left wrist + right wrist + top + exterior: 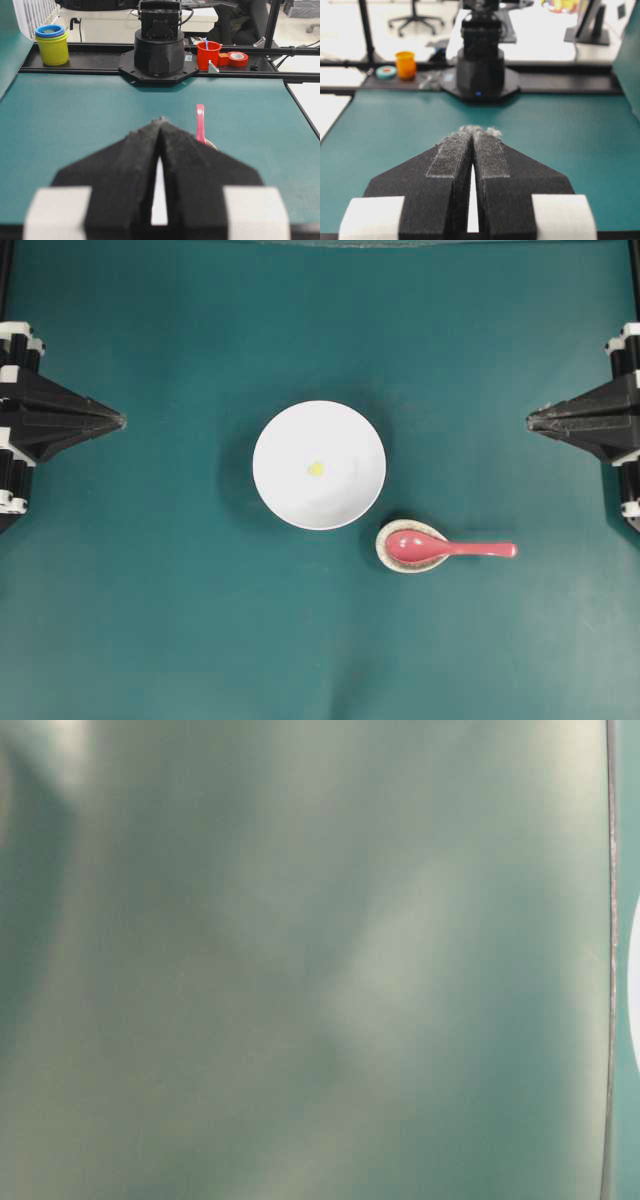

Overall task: Scoop the yellow hexagonal prism block from the bowl with a spoon using the right arm.
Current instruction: 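Move the right gripper inward toward the pink spoon handle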

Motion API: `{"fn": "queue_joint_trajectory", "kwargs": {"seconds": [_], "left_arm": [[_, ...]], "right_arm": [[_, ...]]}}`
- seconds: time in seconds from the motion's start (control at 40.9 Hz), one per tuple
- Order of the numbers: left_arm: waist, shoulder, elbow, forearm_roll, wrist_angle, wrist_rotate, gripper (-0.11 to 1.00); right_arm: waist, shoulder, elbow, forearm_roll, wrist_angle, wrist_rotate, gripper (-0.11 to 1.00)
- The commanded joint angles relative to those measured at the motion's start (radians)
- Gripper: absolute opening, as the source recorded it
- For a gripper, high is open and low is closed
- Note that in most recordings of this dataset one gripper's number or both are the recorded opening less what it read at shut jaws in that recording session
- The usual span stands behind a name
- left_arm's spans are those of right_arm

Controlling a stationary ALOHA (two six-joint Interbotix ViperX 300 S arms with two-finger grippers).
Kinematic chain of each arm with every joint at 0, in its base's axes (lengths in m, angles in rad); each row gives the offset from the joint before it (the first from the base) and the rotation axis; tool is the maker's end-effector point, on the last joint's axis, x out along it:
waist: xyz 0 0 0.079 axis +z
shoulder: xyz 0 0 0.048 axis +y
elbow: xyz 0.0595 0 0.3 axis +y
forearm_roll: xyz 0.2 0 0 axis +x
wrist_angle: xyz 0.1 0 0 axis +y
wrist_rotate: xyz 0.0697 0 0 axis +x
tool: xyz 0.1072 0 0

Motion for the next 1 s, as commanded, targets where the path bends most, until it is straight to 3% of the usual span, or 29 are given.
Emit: {"fn": "queue_joint_trajectory", "kwargs": {"seconds": [0.0,0.147,0.367,0.782,0.855,0.978], "left_arm": [[0.003,0.003,-0.031,0.005,0.054,-0.012,-0.01],[0.003,-0.011,-0.034,0.005,0.072,-0.012,-0.01],[0.003,-0.012,-0.034,0.005,0.067,-0.012,-0.01],[0.002,-0.012,-0.034,0.005,0.067,-0.014,-0.01],[0.002,-0.012,-0.034,0.003,0.067,-0.014,-0.01],[0.003,-0.012,-0.034,0.005,0.067,-0.014,-0.01]], "right_arm": [[-0.008,0.012,-0.018,0.003,0.005,0.002,-0.02],[-0.008,0.014,-0.048,0.005,0.084,0.003,-0.01],[-0.008,0.012,-0.055,0.028,0.081,0.005,-0.01],[-0.008,0.009,-0.057,0.028,0.081,0.005,0.0],[-0.008,0.011,-0.057,0.028,0.084,0.005,0.06],[-0.008,0.011,-0.055,0.026,0.086,0.006,0.27]]}}
